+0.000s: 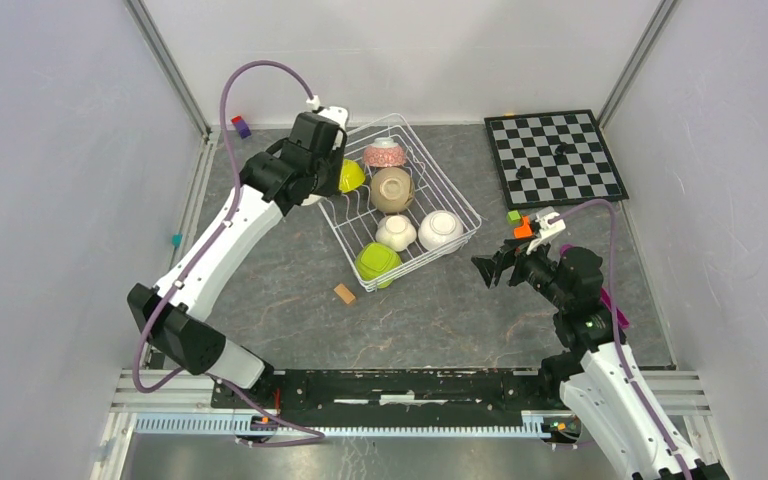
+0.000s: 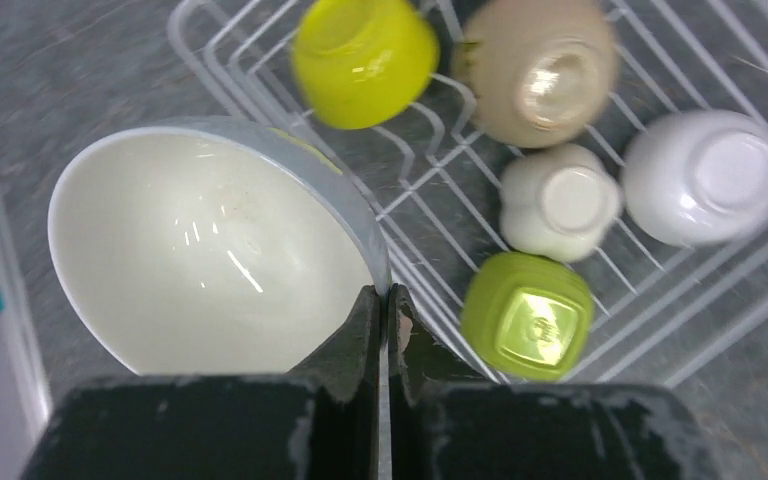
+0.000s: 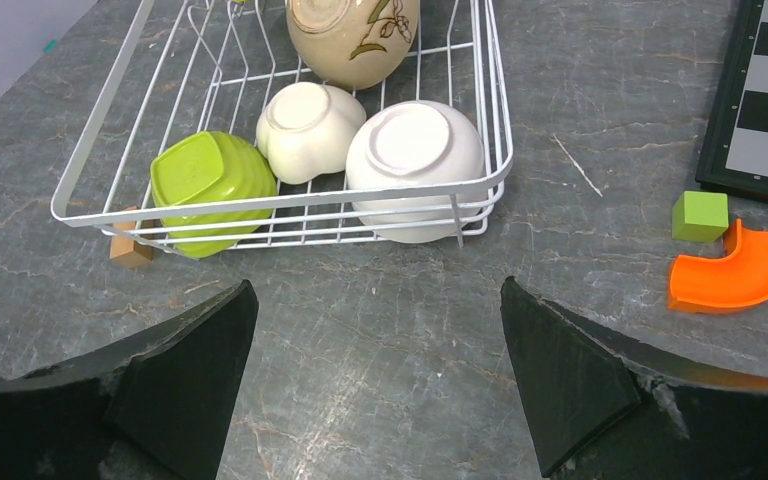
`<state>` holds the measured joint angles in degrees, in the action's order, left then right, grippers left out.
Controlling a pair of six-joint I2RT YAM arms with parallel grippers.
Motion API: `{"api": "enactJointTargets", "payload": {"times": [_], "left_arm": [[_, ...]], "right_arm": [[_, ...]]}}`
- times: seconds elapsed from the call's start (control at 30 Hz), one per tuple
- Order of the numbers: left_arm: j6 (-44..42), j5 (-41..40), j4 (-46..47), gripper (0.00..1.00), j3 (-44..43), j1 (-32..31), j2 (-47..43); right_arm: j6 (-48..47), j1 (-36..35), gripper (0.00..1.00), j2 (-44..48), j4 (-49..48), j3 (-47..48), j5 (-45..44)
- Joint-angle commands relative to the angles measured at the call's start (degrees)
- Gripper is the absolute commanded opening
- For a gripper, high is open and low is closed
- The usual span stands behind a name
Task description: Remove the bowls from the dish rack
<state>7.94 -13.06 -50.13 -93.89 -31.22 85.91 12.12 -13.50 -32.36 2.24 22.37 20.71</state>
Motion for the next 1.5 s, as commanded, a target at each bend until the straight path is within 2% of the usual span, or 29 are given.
{"api": "enactJointTargets", "payload": {"times": [0.0,0.23,0.4,0.57,0.8,1.03,1.17,1.4,1.47], "left_arm": [[8.3,-16.5,4.2,0.02,2.5,3.1,-2.7],[15.9,-9.2,3.9,0.02,3.1,14.9,-0.1],[21.1,-11.2,3.6,0.02,2.7,20.5,5.2],[23.8,-9.0,1.4,0.02,-1.7,25.1,13.3],[24.6,-9.8,1.4,0.02,-2.7,26.1,22.4],[22.0,-7.6,1.9,0.03,-2.5,26.6,26.6],[24.1,-6.9,3.0,0.04,-0.8,26.9,27.3],[23.5,-5.7,3.7,0.2,-0.3,26.9,26.8],[23.2,-6.2,4.6,0.28,0.8,26.9,25.6]], "right_arm": [[0.5,-0.1,0.98,0.2,-1.7,3.0,-0.3],[2.0,-0.1,0.98,0.5,-1.7,3.0,0.0],[1.8,-0.1,0.97,2.1,0.2,3.4,-0.9],[-0.1,-0.1,0.98,4.1,1.6,3.2,-3.9],[-0.1,-0.1,0.98,4.0,2.0,3.7,-4.3],[-1.3,-0.1,0.98,4.5,2.5,2.5,-5.6],[-1.5,-0.1,0.98,3.8,2.5,3.0,-5.6],[-1.4,-0.1,0.98,3.0,2.4,3.4,-5.4],[-1.3,-0.1,0.97,2.9,2.4,3.6,-5.5]]}}
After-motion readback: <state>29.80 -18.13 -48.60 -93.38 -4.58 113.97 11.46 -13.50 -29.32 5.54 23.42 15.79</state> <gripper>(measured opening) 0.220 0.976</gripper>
